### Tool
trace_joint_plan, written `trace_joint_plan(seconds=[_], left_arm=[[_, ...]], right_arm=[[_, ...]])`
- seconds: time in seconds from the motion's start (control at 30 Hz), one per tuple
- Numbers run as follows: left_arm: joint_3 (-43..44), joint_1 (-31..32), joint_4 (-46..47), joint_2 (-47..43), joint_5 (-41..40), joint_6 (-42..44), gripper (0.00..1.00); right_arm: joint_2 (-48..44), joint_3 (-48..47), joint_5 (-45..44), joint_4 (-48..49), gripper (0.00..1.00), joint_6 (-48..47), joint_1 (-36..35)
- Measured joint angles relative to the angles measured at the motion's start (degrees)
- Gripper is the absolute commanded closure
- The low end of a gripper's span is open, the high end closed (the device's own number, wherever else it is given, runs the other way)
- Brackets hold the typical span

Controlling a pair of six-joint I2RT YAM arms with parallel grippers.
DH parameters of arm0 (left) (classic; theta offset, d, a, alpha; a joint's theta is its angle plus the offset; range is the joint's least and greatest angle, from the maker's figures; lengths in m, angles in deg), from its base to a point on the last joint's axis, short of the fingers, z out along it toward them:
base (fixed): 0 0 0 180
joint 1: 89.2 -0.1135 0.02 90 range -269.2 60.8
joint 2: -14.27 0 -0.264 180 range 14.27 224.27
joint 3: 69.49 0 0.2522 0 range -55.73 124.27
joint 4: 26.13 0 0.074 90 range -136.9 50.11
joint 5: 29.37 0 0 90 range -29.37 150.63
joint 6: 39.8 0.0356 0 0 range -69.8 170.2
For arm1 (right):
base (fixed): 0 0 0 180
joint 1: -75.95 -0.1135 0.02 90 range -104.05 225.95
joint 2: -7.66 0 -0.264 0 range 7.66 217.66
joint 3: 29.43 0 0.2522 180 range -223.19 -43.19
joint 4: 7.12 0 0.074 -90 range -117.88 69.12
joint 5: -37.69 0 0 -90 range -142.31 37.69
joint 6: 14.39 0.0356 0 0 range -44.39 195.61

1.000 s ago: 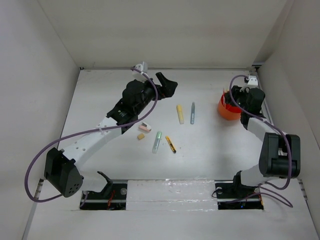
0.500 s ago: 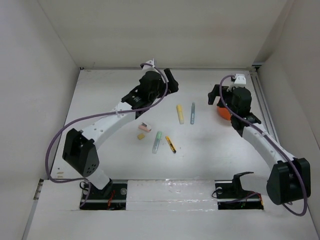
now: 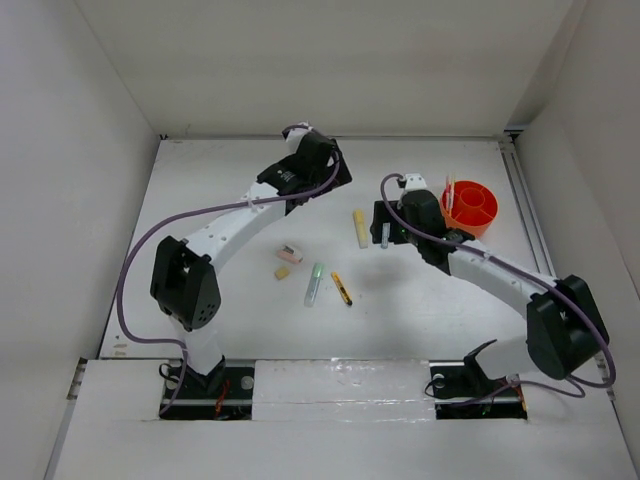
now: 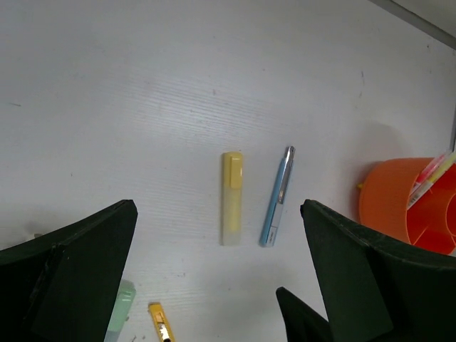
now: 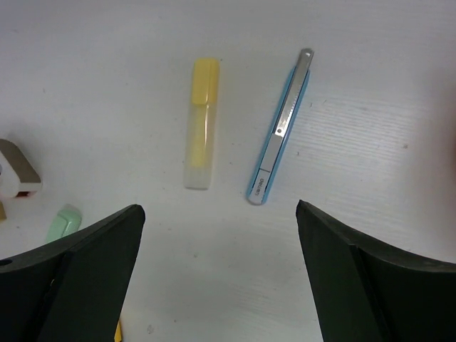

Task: Sort the stationery into containers
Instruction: Pick up the pen from the center of the board.

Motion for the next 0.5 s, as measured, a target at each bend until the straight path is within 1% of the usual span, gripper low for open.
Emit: trace_joint_plan(seconds=[0.03, 0.07, 0.1, 0.13, 0.2, 0.33, 0.5], left_arm=[[0.17, -0.42, -0.31, 0.07, 0.15, 0.09, 0.0], [0.35, -0.76, -0.52, 0.28, 0.7, 0.33, 0.0], [0.94, -1.29, -0.87, 0.85, 1.46, 0.55, 0.0], [1.77, -1.53, -1.25, 1.57, 1.97, 0.7, 0.0], [5.01, -1.46, -2.36, 4.46, 2.86, 1.14, 0.0], [13.44, 0.33, -4.33, 13.38, 5.05, 1.66, 0.0], [15.1, 1.7, -5.88, 21.57, 8.96, 1.75, 0.0]], right_arm=[[1.14, -0.42, -0.37, -0.24, 0.07, 0.22, -0.55], [1.9, -0.55, -1.03, -0.46, 0.04, 0.74, -1.25], [2.08, -0.55, -1.66, -0.92, 0.04, 1.29, -1.75], [1.9, -0.55, -2.38, -1.55, 0.02, 1.73, -2.16], [0.7, -0.55, -3.61, -1.95, 0.02, 2.67, -2.8], [-3.87, -0.52, -5.27, -3.3, 0.02, 3.37, -2.64], [-10.84, -0.26, -7.34, -6.73, 0.01, 3.32, -2.58]])
